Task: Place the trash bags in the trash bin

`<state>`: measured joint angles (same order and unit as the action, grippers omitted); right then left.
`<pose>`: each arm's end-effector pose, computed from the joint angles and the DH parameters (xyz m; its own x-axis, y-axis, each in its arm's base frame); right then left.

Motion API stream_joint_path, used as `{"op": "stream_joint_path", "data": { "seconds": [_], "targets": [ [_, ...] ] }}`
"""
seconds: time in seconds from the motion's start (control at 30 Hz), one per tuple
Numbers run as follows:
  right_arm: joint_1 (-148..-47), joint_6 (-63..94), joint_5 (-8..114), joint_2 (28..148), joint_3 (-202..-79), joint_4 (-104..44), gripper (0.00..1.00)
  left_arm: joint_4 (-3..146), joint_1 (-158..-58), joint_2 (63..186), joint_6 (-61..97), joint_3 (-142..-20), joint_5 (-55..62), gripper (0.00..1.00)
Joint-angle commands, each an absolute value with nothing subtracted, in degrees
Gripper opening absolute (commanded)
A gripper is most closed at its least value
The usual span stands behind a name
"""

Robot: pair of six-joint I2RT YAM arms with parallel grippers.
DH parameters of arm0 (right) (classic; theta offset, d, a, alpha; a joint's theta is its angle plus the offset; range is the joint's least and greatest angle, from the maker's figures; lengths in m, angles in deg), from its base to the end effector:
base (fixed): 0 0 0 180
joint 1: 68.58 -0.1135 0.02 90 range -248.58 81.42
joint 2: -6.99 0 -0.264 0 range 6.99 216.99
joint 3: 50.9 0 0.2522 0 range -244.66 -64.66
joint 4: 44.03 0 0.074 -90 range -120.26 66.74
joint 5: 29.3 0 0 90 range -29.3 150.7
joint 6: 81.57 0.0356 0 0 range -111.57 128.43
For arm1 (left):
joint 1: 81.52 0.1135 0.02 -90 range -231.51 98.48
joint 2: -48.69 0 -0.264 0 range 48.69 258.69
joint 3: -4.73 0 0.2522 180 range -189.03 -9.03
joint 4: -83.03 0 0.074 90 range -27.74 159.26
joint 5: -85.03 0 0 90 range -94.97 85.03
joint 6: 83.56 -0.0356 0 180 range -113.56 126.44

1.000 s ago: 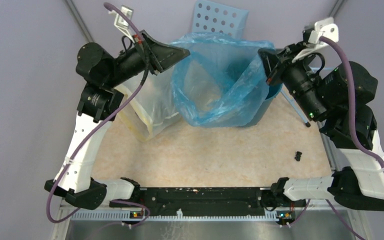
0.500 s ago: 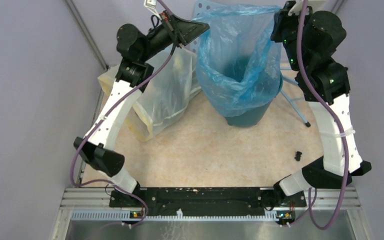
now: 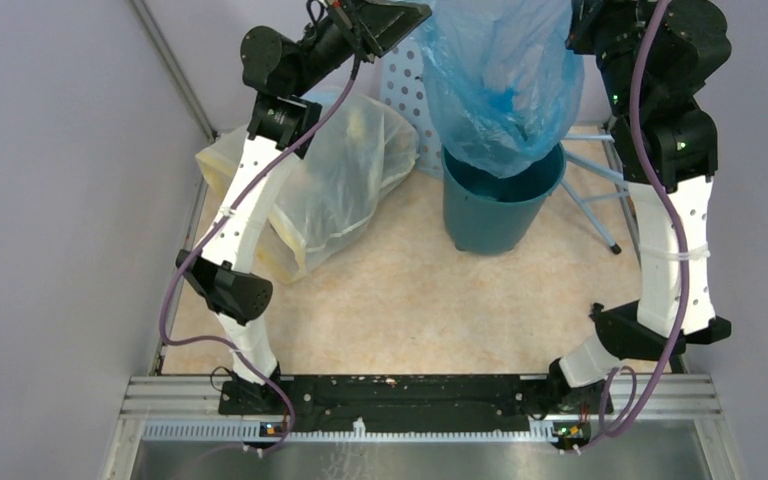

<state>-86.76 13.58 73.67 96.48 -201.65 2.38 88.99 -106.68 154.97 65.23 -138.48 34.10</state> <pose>0.2343 0.0685 0.6265 0.2337 0.1688 -0.9575 -0.1194 0.9823 0.1441 0.3254 -0.1776 0.5876 -0.3206 -0.5830 -0.7465 0.9145 0.0149 -0.4044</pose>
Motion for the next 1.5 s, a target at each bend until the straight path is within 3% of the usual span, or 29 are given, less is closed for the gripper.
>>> {"op": "stream_joint_path", "data": {
  "seconds": [0.0, 0.43, 0.77, 0.97, 1.1, 1.4, 1.43, 1.47],
  "targets": [
    [-86.2, 15.1, 72.4, 95.9, -200.1, 1.7, 0.00, 92.1, -106.8, 155.4, 67.3, -136.0, 34.7, 0.00],
    [-86.2, 18.2, 70.2, 88.8, -191.5, 4.0, 0.00, 94.7, -109.7, 147.2, 66.3, -118.3, 34.9, 0.00],
    [-86.2, 24.2, 68.5, 90.2, -195.6, 9.4, 0.00, 94.9, -109.6, 146.0, 67.7, -121.8, 36.4, 0.00],
    [-86.2, 27.0, 69.3, 90.4, -195.0, 17.0, 0.00, 98.8, -109.5, 143.0, 72.0, -115.0, 36.6, 0.00],
    [-86.2, 27.5, 73.4, 88.8, -190.9, 17.8, 0.00, 97.3, -108.7, 142.6, 72.6, -112.7, 37.2, 0.00],
    [-85.3, 24.3, 83.0, 95.7, -194.6, 23.7, 0.00, 93.1, -105.4, 151.1, 76.0, -115.9, 43.3, 0.00],
    [-85.0, 24.1, 83.1, 96.3, -195.0, 23.7, 0.06, 92.8, -105.3, 152.1, 75.6, -116.6, 43.3, 0.00],
    [-84.7, 24.0, 83.2, 97.2, -195.8, 23.9, 0.19, 92.7, -105.3, 153.1, 75.8, -117.4, 43.6, 0.00]
  ]
}}
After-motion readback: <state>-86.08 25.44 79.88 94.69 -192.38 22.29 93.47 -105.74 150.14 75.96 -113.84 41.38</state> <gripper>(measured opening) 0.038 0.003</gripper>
